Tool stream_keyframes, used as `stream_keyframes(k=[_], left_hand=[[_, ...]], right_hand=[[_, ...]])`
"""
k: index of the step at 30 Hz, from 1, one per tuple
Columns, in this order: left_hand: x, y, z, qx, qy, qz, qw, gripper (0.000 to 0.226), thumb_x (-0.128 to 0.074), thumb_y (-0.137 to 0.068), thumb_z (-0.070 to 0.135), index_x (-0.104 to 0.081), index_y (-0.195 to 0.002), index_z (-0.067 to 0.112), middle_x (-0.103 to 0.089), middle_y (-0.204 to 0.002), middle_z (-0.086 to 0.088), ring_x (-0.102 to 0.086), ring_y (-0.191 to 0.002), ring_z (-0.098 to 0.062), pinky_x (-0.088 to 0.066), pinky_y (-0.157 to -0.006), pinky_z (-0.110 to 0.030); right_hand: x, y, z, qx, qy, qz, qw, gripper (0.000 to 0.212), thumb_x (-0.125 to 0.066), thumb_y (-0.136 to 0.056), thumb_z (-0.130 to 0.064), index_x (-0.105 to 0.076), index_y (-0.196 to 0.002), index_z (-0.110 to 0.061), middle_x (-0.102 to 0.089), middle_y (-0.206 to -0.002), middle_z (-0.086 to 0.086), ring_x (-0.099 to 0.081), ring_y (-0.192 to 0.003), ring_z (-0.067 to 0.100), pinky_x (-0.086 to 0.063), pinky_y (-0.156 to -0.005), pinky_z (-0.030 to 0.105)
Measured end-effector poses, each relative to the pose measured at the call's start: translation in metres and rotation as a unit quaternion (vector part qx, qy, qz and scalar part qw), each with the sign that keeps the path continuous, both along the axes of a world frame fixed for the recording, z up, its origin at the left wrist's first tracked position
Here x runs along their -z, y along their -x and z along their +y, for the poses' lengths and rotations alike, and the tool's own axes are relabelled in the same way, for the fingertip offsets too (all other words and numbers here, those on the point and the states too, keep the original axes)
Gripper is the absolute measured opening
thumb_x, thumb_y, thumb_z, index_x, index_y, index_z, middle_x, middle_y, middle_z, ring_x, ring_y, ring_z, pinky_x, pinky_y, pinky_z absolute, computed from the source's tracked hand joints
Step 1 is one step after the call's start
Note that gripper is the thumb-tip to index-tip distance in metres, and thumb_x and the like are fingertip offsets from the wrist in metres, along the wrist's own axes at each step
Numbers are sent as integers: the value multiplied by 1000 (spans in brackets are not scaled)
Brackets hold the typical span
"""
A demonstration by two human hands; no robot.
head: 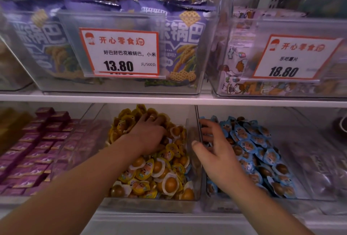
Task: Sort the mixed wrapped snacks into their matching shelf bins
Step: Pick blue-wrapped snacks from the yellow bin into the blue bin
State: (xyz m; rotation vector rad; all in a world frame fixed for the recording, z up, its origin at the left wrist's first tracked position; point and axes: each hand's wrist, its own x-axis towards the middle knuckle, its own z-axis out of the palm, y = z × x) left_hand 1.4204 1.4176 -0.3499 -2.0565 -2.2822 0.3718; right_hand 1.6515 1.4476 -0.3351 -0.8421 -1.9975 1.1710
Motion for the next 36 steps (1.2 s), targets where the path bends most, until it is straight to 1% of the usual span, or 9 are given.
stream_keyframes(k=[7,9,12,16,20,24,27,32,36], left_hand=[[-28,-11,-34,-82,-256,-271,924,34,-75,-73,46,-64,-99,27,-61,-95,13,-61,-93,-9,-48,-82,-24],[-44,-29,-48,-87,-300,-360,879,35,-78,-73,44,-62,-101,33,-64,-87,21,-61,-84,6,-47,-72,-10],[-70,-65,-64,-2,-326,-403,855,40,-76,-73,49,-63,-110,40,-71,-93,22,-64,-88,9,-53,-77,-17],[-80,-97,-72,120,-362,-345,858,48,-68,-76,41,-60,-123,35,-67,-111,18,-62,-102,3,-51,-86,-20],[-52,-79,-75,18,-304,-392,868,60,-68,-77,60,-48,-130,40,-60,-117,18,-59,-104,2,-51,-87,-20],[-10,-58,-69,11,-35,-200,979,75,-48,-78,80,-42,-140,39,-48,-142,9,-49,-129,-16,-37,-110,-44],[-4,-49,-47,16,78,-163,983,90,-35,-68,89,-34,-145,43,-40,-148,8,-46,-132,-22,-35,-108,-49],[3,-30,-14,68,-27,-72,995,55,-52,-89,51,-47,-139,26,-56,-123,-4,-61,-105,-30,-47,-79,-36],[-2,-16,4,55,-104,-24,993,39,-45,-98,44,-55,-133,31,-54,-134,1,-56,-114,-27,-37,-92,-38]], right_hand=[[-3,-2,-1,10,19,35,999,44,-56,-81,-50,-49,-124,-46,-54,-119,-26,-51,-112,-13,-42,-91,12],[-11,-7,-1,54,-17,72,996,38,-55,-83,-54,-56,-120,-43,-58,-121,-16,-54,-115,-3,-44,-94,19],[-29,-16,-5,17,-82,104,991,33,-55,-90,-56,-63,-114,-35,-67,-109,-8,-64,-105,11,-54,-87,33],[-43,-20,-19,-121,-81,85,986,9,-58,-96,-45,-65,-101,-43,-70,-88,-21,-67,-82,0,-49,-66,10],[-38,-22,-15,-57,-59,88,993,10,-59,-98,-30,-66,-92,-33,-67,-66,-4,-61,-53,7,-50,-55,20],[-29,-22,-4,5,21,117,993,13,-60,-98,-23,-69,-90,-19,-66,-68,7,-61,-53,18,-54,-57,33],[-18,-14,-4,23,20,110,994,15,-60,-98,-21,-67,-84,-21,-61,-60,4,-60,-49,13,-50,-51,25],[-11,-7,-2,35,9,111,993,11,-61,-97,-18,-67,-89,-21,-58,-56,-3,-56,-49,7,-44,-50,15],[-10,-8,1,36,21,102,994,10,-61,-98,-20,-67,-90,-19,-62,-64,9,-60,-50,10,-48,-50,17]])
